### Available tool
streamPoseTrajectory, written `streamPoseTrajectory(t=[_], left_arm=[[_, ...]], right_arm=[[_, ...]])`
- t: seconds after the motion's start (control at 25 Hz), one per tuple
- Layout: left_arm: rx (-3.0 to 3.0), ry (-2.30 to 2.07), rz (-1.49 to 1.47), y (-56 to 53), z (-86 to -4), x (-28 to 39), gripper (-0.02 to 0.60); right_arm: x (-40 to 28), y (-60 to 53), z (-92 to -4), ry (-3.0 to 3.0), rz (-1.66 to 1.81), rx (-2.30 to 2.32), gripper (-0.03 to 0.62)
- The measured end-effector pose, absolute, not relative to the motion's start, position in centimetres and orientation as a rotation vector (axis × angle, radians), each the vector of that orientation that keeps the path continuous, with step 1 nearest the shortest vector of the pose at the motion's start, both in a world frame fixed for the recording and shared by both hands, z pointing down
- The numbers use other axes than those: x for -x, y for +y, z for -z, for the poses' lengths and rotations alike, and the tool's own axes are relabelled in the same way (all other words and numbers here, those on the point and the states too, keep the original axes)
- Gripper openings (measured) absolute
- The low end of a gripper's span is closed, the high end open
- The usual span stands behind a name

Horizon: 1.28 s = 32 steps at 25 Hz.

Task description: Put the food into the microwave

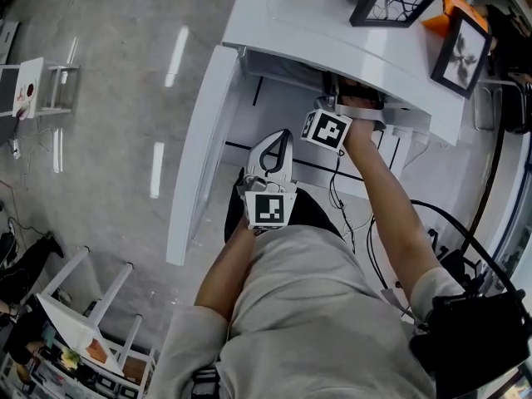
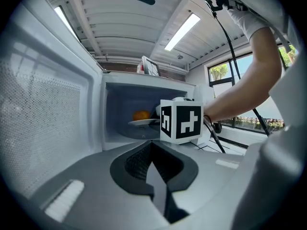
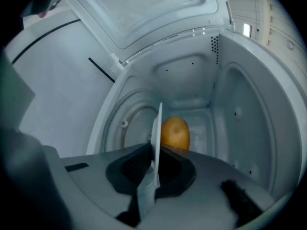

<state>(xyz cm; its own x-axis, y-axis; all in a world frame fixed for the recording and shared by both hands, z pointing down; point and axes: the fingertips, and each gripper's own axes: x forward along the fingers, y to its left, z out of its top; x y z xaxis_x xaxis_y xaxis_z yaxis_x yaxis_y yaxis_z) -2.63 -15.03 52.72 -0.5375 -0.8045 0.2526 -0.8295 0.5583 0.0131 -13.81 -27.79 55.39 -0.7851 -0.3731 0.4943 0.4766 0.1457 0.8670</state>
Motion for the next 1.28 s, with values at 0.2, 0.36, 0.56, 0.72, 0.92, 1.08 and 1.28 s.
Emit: streamPoseTrajectory(t=[0.2,0.36,0.56,0.72,0.92,1.08,1.28], left_arm=[[-1.368,-2.548,-0.151,-15.4,-53.1,2.7,0.008],[-1.387,-2.524,-0.158,-15.8,-53.4,2.4,0.008],[-1.399,-2.482,-0.156,-16.2,-54.4,1.5,0.008],[-1.422,-2.464,-0.159,-16.5,-54.6,1.2,0.008],[-1.441,-2.443,-0.148,-16.9,-54.8,1.0,0.008],[-1.444,-2.437,-0.134,-17.1,-54.9,0.9,0.008],[-1.429,-2.431,-0.118,-17.0,-55.3,1.2,0.008]], right_arm=[[14.1,-27.8,-56.3,-1.770,1.712,0.129,0.028],[14.0,-28.4,-56.4,-1.812,1.613,0.118,0.028],[13.8,-27.7,-57.0,-1.941,1.323,0.234,0.072],[13.6,-27.4,-56.8,-1.989,1.159,0.279,0.112],[13.0,-26.4,-56.1,-2.039,0.947,0.336,0.149],[12.2,-26.2,-55.7,-2.065,0.817,0.336,0.152],[10.8,-25.6,-55.2,-2.087,0.806,0.333,0.155]])
